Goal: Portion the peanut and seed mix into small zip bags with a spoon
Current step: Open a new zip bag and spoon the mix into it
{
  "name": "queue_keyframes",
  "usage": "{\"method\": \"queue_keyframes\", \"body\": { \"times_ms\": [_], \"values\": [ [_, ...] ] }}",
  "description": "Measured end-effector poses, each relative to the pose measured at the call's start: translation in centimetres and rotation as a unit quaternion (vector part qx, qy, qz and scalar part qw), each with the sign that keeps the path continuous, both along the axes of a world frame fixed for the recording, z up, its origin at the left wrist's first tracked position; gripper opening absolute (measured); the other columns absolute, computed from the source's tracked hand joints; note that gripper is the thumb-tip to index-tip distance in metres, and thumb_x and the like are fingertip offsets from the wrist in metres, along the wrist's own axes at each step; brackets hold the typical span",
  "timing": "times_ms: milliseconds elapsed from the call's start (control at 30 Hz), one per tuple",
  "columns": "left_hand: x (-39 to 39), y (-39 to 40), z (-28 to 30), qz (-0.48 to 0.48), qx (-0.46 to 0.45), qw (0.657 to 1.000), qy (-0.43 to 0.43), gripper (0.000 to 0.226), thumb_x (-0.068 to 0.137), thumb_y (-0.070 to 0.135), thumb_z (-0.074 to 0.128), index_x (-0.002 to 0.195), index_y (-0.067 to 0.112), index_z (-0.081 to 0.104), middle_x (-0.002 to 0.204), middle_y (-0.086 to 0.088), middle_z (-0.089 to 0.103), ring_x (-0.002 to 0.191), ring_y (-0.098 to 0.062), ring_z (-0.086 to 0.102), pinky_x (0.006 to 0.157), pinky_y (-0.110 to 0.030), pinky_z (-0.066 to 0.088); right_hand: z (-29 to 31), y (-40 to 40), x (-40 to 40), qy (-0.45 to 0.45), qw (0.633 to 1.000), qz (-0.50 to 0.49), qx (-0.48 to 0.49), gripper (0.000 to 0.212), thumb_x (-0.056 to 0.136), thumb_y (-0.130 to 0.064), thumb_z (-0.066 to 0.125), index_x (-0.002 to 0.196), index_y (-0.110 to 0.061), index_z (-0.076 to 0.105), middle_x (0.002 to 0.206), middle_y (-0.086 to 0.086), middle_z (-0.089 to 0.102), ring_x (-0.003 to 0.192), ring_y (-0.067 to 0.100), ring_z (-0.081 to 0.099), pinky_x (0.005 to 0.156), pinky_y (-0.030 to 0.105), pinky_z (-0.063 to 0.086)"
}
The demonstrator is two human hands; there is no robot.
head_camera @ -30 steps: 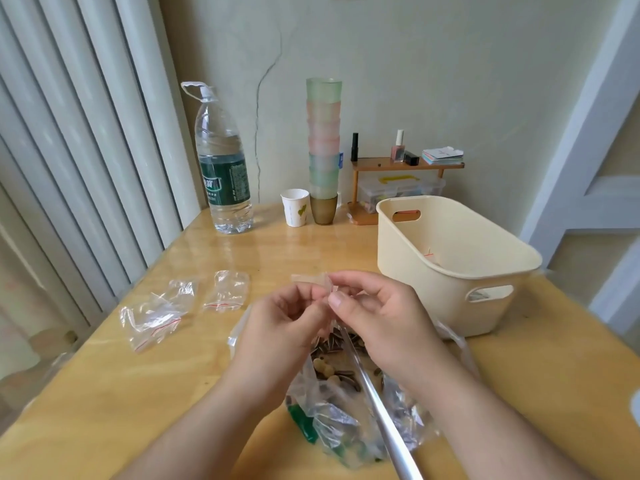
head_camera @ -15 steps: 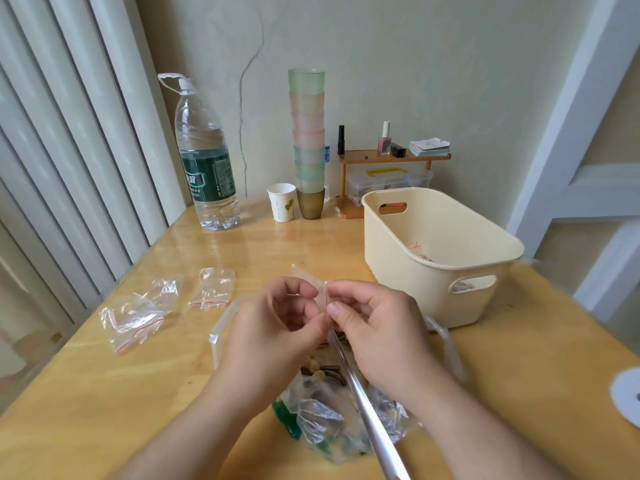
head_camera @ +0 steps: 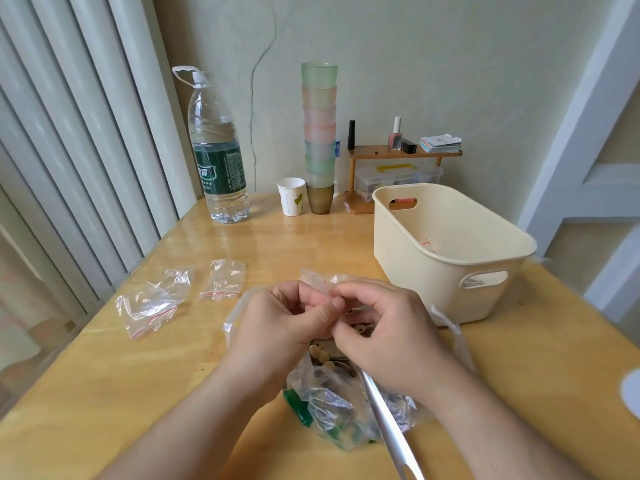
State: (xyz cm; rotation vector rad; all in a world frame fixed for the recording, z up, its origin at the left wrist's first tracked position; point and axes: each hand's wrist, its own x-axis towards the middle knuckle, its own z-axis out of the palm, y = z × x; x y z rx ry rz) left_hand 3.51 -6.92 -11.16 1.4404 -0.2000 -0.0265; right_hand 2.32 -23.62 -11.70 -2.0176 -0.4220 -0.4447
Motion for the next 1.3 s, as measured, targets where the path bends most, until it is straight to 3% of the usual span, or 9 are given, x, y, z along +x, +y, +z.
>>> {"method": "queue_keyframes", "body": {
  "times_ms": [200,433,633,767,900,967,1100,1200,1300],
  "values": [
    [0.3,0.6,-0.2,0.016,0.09,0.995,-0.045,0.026,0.078,0.039,0.088,0.082,0.015,0.078,0.087,-0.019,0.077,0.087,-0.04,0.074,0.086,-0.052,0.06,-0.4,-0.5,0.7,0.029,0.999,-0.001,0.014,0.025,0.087,-0.026,0.084,0.107,-0.038,0.077,0.103,-0.017,0.074,0.098,0.01,0.073,0.085,0.038,0.062],
    [0.2,0.9,0.2,0.016,0.181,0.978,-0.106,0.019,0.085,0.045,0.075,0.084,0.026,0.076,0.079,-0.004,0.075,0.073,-0.023,0.066,0.08,-0.053,0.057,0.2,-0.7,0.6,0.095,0.992,-0.002,0.081,0.018,0.091,-0.023,0.081,0.092,-0.041,0.08,0.08,-0.012,0.078,0.079,0.009,0.073,0.083,0.048,0.062],
    [-0.3,0.7,0.3,0.071,0.299,0.938,-0.16,0.021,0.096,0.043,0.069,0.082,0.027,0.068,0.071,0.011,0.072,0.064,-0.007,0.065,0.061,-0.027,0.052,-0.1,-0.8,0.9,0.066,0.991,-0.055,0.102,0.014,0.094,-0.019,0.075,0.09,-0.032,0.079,0.076,-0.004,0.076,0.072,0.015,0.074,0.077,0.047,0.063],
    [-0.8,-0.1,0.0,0.11,0.303,0.931,-0.172,0.022,0.094,0.025,0.07,0.076,0.025,0.058,0.058,0.013,0.06,0.05,-0.004,0.052,0.049,-0.016,0.038,0.0,-0.4,0.4,-0.085,0.99,-0.094,-0.069,0.018,0.086,-0.015,0.077,0.1,-0.026,0.078,0.075,-0.014,0.067,0.067,0.008,0.06,0.067,0.024,0.054],
    [-1.0,-0.5,-0.3,0.1,0.283,0.932,-0.203,0.019,0.093,0.018,0.071,0.086,0.03,0.058,0.069,0.009,0.068,0.062,-0.012,0.065,0.056,-0.027,0.051,-0.3,-0.1,0.6,-0.104,0.977,-0.067,-0.171,0.017,0.082,-0.013,0.071,0.093,-0.026,0.073,0.081,-0.017,0.056,0.072,0.004,0.046,0.067,0.02,0.043],
    [-1.0,-0.3,-0.2,0.124,0.31,0.916,-0.221,0.018,0.092,0.022,0.074,0.086,0.031,0.059,0.071,0.014,0.069,0.067,-0.009,0.067,0.057,-0.017,0.048,-0.5,-0.3,0.8,-0.118,0.976,-0.105,-0.152,0.02,0.083,-0.009,0.07,0.096,-0.023,0.078,0.086,-0.015,0.066,0.073,0.0,0.05,0.072,0.015,0.046],
    [-0.7,0.8,0.4,0.147,0.335,0.883,-0.294,0.025,0.085,0.05,0.071,0.104,0.036,0.061,0.096,0.02,0.066,0.098,-0.007,0.064,0.079,-0.027,0.051,-0.1,-0.9,0.7,-0.047,0.983,-0.147,-0.096,0.023,0.084,-0.012,0.07,0.098,-0.029,0.076,0.073,-0.012,0.069,0.063,0.009,0.057,0.064,0.025,0.052],
    [0.0,1.7,0.6,0.079,0.416,0.819,-0.388,0.077,0.079,0.071,0.073,0.142,0.029,0.054,0.148,0.013,0.049,0.143,-0.018,0.042,0.115,-0.035,0.037,0.6,-0.7,0.6,0.114,0.989,-0.014,0.096,0.015,0.092,-0.013,0.064,0.093,-0.025,0.073,0.069,-0.005,0.067,0.065,0.017,0.06,0.066,0.036,0.054],
    [0.3,2.1,0.3,0.017,0.444,0.813,-0.378,0.098,0.076,0.071,0.078,0.156,0.031,0.038,0.151,0.012,0.044,0.146,-0.015,0.037,0.119,-0.028,0.031,1.2,-0.4,0.1,0.188,0.95,0.102,0.228,0.018,0.099,-0.016,0.064,0.084,-0.016,0.074,0.069,0.006,0.059,0.067,0.023,0.054,0.065,0.037,0.051]
  ]
}}
